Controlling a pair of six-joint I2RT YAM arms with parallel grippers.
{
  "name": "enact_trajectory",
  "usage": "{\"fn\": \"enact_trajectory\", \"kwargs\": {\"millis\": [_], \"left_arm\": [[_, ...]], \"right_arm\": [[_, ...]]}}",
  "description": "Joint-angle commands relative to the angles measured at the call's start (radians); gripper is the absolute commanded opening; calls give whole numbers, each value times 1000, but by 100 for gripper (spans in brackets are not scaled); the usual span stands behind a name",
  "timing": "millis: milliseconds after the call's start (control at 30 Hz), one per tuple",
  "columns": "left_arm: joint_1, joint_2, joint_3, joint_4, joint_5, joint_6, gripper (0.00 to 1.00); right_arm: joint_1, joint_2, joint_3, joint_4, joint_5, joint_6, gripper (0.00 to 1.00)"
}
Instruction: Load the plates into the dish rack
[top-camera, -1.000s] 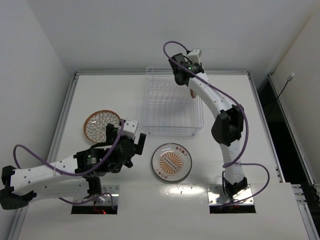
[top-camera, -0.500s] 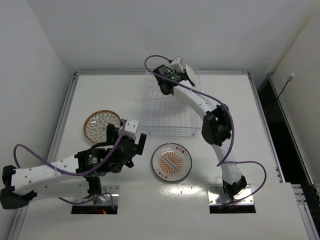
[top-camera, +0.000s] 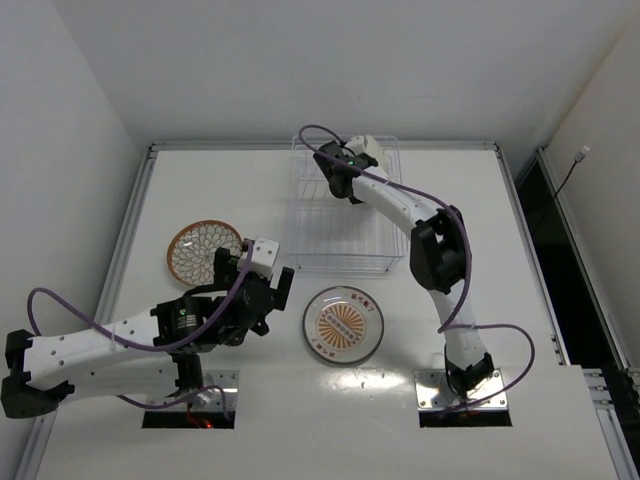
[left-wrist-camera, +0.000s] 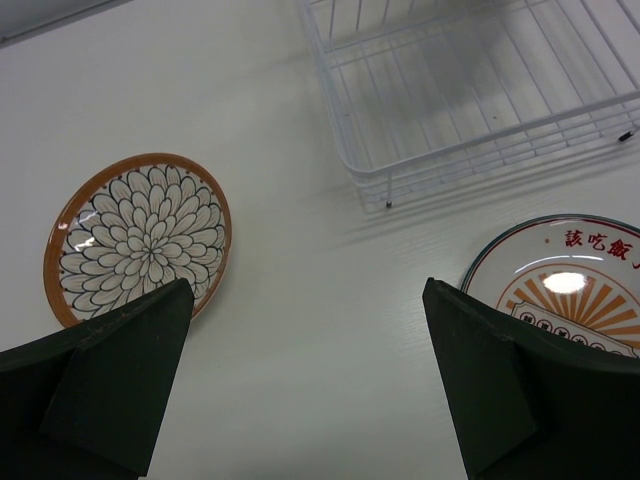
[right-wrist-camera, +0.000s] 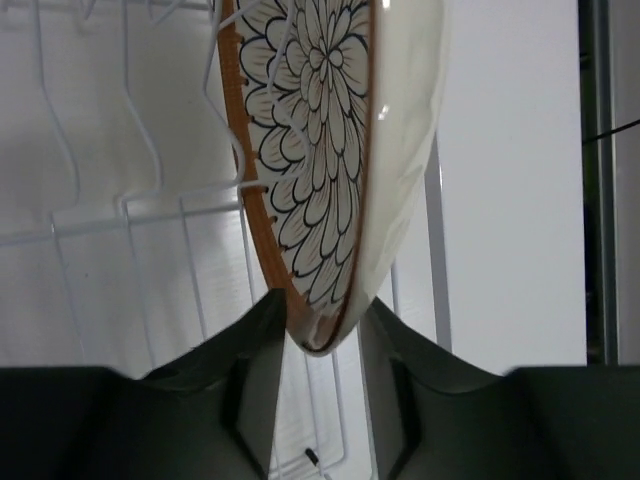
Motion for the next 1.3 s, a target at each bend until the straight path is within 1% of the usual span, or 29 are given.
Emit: {"fn": "enact_trajectory", "kwargs": {"millis": [0, 33, 100, 167, 233, 267, 300, 333, 367, 400, 433, 467, 500, 533, 567, 600, 633, 667, 700, 733, 767, 800, 833, 867, 1000, 1033, 1067, 1200, 1267], "left_arm": [[9, -3, -2, 13, -20, -8, 99], [9, 6, -2, 13, -29, -8, 99], [9, 7, -2, 13, -39, -8, 99], [9, 16, -2, -7, -48, -28, 99], [9, 28, -2, -7, -48, -28, 99], [9, 37, 7, -7, -48, -28, 99], [9, 37, 7, -16, -48, -28, 99], [9, 46, 7, -16, -59, -37, 99], [9, 46, 7, -25, -68, -37, 99], [9, 46, 7, -25, -68, -46, 99], [9, 46, 16, -25, -68, -55, 99], [9, 46, 16, -36, -79, -55, 99], [9, 46, 16, -45, -79, -55, 99], [9, 46, 16, -45, -79, -67, 99], [9, 46, 16, -45, -91, -68, 99], [9, 46, 16, -54, -91, -68, 99], [9, 37, 16, -54, -91, -78, 99], [9, 37, 16, -54, -100, -78, 99], [9, 25, 16, -54, -100, -78, 99], [9, 25, 16, -54, -100, -78, 99], [18, 25, 16, -54, -100, -78, 99], [18, 25, 16, -54, -100, -78, 99], [18, 25, 16, -54, -100, -78, 99], [18, 25, 16, -54, -100, -78, 99], [18, 16, 16, -54, -100, -78, 99], [18, 16, 16, -54, -100, -78, 99], [18, 16, 16, -54, -100, -78, 99], [18, -4, 16, -54, -100, -87, 99], [18, -4, 16, -54, -100, -87, 99]], "right_arm": [[-11, -140, -3, 12, -126, 21, 35], [-11, -174, -3, 2, -142, 21, 45], [-11, -194, 6, -10, -156, 11, 56], [-11, -277, 6, -21, -156, 11, 65], [-11, -350, -20, -16, -175, -12, 71], [-11, -439, -56, 4, -196, -49, 79], [-11, -485, -75, 39, -225, -66, 82], [-20, -531, -96, 54, -295, -78, 87], [-21, -576, -156, 73, -343, -107, 92], [-21, -663, -191, 103, -395, -108, 92], [-31, -703, -230, 104, -481, -108, 94], [-31, -741, -321, 104, -527, -88, 94], [-31, -780, -377, 104, -572, -69, 94], [-42, -859, -433, 104, -647, -43, 94], [-42, -905, -568, 104, -681, -16, 94], [-53, -959, -647, 122, -763, 41, 93], [-53, -1017, -725, 172, -806, 70, 93], [-62, -1142, -876, 202, -848, 102, 92], [-62, -1206, -950, 237, -933, 168, 92], [-71, -1269, -1018, 307, -971, 200, 92], [-71, -1326, -1128, 327, -994, 236, 92], [-71, -1422, -1171, 337, -1020, 300, 92], [-82, -1461, -1240, 337, -1020, 326, 92], [-82, -1519, -1268, 337, -1031, 372, 91], [-91, -1614, -1399, 325, -1075, 455, 87], [-91, -1639, -1457, 325, -1089, 495, 87], [-91, -1639, -1488, 325, -1103, 517, 87], [-113, -1638, -1694, 456, -1262, 645, 83], [-122, -1628, -1733, 519, -1295, 695, 83]]}}
